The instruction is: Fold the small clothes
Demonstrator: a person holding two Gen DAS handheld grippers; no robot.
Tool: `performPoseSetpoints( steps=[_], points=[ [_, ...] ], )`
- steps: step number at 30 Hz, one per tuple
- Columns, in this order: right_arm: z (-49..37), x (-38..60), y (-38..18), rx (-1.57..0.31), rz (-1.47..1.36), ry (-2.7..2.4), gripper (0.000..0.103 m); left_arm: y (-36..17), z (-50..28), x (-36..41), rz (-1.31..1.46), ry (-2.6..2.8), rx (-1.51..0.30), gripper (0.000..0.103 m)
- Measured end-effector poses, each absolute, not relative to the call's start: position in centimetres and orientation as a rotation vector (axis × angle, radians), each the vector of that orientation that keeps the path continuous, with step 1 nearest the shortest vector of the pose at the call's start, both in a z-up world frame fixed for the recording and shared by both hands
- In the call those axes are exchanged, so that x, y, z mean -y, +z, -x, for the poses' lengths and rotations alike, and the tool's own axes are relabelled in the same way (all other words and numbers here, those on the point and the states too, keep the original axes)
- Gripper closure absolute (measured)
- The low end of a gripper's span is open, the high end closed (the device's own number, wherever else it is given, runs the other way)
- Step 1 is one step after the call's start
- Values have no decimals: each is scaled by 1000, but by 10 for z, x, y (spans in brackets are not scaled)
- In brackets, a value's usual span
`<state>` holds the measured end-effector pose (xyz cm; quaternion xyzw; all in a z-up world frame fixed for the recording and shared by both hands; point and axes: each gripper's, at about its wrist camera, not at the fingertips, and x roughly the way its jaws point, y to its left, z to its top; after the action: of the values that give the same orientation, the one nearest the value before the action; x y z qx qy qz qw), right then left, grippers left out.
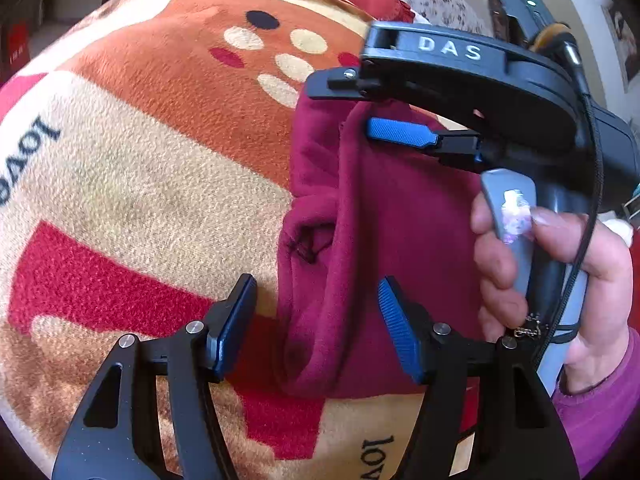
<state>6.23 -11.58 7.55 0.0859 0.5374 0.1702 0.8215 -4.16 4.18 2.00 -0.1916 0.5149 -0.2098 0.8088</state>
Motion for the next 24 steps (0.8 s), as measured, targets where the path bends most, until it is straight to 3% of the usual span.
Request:
performPoseSetpoints(
  steps=[4,6,10,12,15,17,18,21,24],
  points=[
    [-68,80,65,-1178,70,307,25,18,42,-48,435,-454,-1103,38],
    [-67,69,58,-1154,177,276,26,19,41,-46,422,-453,-1103,37],
    [-53,74,63,-1089,254,279,68,21,39,-40,406,-453,-1101,35],
    [-49,95,73,-1090,131,331,80,23,37,-38,400,-447,-1095,35],
    [-34,129,100,-1030,-43,389,86,27,29,-32,412,-455,-1066,35],
    [-23,149,115,-992,-113,402,86,28,29,-26,441,-504,-1065,39],
    [-21,149,118,-987,-122,398,87,30,30,-23,451,-528,-1063,50],
    [-16,163,120,-995,-151,388,87,45,39,-10,415,-585,-1006,66],
    [-15,183,125,-1000,-211,376,87,61,51,-3,381,-628,-959,70]
  ],
)
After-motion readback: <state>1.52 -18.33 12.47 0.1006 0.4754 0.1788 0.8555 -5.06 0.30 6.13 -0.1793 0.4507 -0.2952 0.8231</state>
